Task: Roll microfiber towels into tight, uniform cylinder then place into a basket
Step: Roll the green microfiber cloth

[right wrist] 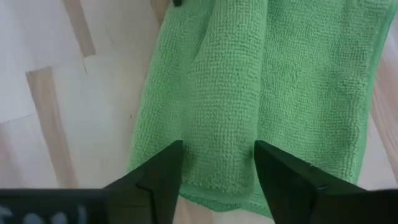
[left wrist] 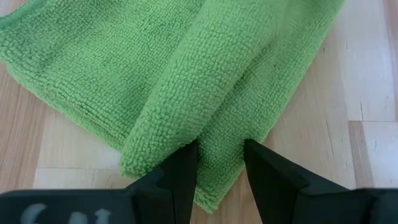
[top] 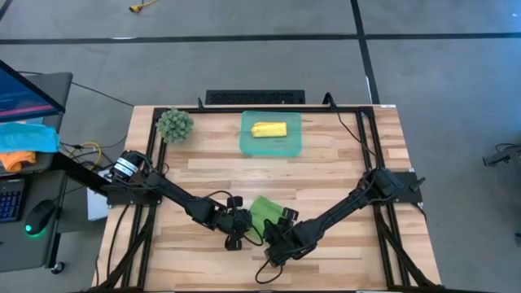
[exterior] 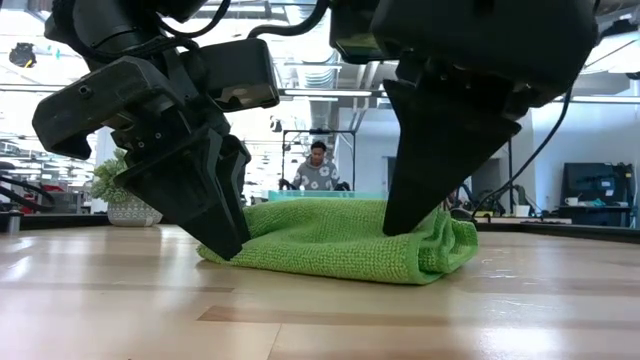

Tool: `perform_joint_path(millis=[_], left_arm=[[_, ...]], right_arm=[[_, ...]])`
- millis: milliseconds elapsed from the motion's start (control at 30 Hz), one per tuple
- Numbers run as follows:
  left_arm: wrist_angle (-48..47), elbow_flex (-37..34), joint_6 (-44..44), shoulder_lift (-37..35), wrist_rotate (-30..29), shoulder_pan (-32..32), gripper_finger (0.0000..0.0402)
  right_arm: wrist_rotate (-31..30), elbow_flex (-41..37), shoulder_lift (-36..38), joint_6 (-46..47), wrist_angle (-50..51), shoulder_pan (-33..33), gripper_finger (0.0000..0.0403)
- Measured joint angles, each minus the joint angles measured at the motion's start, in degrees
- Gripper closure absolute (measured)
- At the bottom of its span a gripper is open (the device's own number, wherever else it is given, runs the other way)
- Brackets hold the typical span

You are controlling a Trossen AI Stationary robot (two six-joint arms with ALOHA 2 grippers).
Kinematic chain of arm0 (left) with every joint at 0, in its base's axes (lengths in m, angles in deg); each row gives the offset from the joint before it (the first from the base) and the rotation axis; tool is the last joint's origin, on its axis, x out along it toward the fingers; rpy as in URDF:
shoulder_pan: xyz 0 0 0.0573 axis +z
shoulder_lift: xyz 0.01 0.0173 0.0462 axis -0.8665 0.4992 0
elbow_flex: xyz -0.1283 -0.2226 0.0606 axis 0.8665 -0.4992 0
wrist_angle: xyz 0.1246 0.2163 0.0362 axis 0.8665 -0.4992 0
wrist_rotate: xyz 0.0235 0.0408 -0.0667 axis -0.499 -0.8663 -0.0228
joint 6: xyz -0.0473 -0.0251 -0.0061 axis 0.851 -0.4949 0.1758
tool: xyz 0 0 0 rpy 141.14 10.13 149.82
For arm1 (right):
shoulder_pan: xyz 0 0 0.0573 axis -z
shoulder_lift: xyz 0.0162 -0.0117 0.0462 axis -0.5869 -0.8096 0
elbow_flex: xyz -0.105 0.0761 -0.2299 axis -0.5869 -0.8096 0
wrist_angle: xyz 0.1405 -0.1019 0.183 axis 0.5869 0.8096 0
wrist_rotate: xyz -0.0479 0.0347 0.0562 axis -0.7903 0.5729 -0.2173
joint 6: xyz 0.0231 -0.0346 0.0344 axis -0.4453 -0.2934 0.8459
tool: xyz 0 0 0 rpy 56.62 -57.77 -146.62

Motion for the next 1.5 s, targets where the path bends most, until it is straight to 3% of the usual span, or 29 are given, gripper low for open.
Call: perform_joint_path(millis=[433, 667, 867, 1067, 1300, 1500], left_arm=[[-1.28, -0.24, -1.58, -1.84, -1.01, -0.62, 0.0274], [-5.73, -0.24, -0.65, -4.48, -3.86, -3.66, 0.0274], [-8.37, -0.23, -0.75, -8.24, -12.04, -8.58, 0.0274], [-7.72, -0.13, -6.53, -9.66, -22.08, -11.32, 0.0274], [-7.94, -0.10, -8.77, -9.51, -18.03, -7.15, 0.0271], [-11.70, -0.06, -9.57, -9.51, -14.40, -2.68, 0.0229]], right_arm=[[3.69, 0.00, 0.11, -1.29, -2.91, -0.09, 0.0388], [3.90, 0.00, 0.13, -3.31, -2.25, -0.09, 0.0374], [4.06, 0.00, 0.15, -6.08, -1.77, -0.16, 0.0395], [4.06, 0.00, 0.20, -6.47, -1.86, -0.17, 0.0379], [4.03, 0.00, 0.20, -6.54, -1.88, -0.46, 0.0396], [4.02, 0.00, 0.20, -6.54, -1.88, -0.46, 0.0382]])
